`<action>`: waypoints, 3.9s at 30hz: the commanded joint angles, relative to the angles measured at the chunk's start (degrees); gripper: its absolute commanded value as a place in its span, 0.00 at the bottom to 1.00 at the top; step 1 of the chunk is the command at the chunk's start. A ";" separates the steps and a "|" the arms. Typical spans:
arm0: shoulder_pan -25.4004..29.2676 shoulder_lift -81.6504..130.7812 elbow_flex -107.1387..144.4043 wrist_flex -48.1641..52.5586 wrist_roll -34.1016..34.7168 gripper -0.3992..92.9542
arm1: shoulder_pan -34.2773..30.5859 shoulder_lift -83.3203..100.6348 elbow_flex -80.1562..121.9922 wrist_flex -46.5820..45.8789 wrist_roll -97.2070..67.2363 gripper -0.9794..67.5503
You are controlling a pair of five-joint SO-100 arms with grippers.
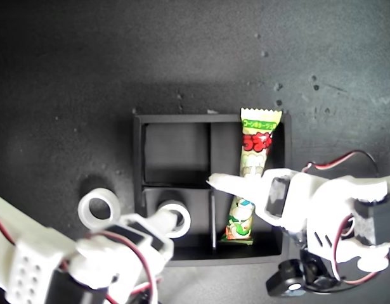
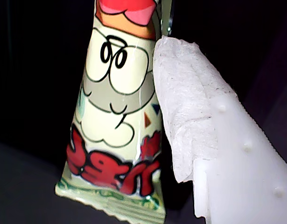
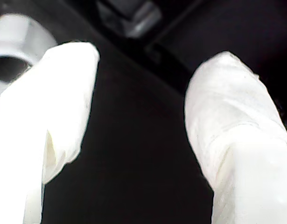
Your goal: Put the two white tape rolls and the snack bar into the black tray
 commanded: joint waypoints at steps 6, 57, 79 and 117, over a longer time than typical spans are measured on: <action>-4.04 29.79 38.06 -4.48 -19.51 0.15 | 4.75 5.80 -20.21 18.19 0.70 0.46; -5.98 13.18 8.09 -1.05 -0.44 0.01 | -6.68 117.25 131.75 -28.65 63.90 0.01; -10.37 -28.48 -21.80 0.70 7.38 0.02 | -2.90 137.37 148.36 -41.66 32.43 0.01; -23.55 59.68 81.74 -26.46 12.13 0.02 | 8.44 137.37 148.36 -9.14 38.14 0.08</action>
